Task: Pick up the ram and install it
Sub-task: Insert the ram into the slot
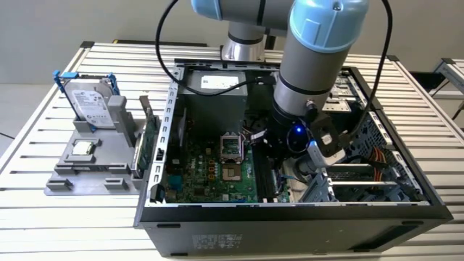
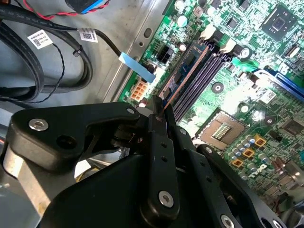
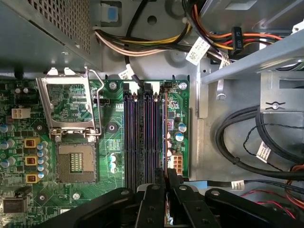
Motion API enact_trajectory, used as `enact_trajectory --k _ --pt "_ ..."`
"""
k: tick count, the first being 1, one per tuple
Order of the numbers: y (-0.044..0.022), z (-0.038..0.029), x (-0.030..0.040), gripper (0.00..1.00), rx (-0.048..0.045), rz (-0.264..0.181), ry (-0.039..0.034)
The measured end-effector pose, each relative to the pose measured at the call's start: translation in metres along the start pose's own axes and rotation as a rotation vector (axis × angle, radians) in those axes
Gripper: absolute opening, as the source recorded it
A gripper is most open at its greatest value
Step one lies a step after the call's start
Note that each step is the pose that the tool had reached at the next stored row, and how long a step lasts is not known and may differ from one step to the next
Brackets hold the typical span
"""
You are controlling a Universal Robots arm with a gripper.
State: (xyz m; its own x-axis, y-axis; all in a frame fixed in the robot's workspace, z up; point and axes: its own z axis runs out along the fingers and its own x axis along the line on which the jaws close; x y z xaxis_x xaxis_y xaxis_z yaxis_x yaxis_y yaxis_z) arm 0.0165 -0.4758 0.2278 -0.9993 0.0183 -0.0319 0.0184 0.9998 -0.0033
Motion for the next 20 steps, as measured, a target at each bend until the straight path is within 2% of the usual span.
enact_trajectory --k 20 --pt "-0.0026 0.0055 0.0059 0.00 -0.0001 -0.005 0.0000"
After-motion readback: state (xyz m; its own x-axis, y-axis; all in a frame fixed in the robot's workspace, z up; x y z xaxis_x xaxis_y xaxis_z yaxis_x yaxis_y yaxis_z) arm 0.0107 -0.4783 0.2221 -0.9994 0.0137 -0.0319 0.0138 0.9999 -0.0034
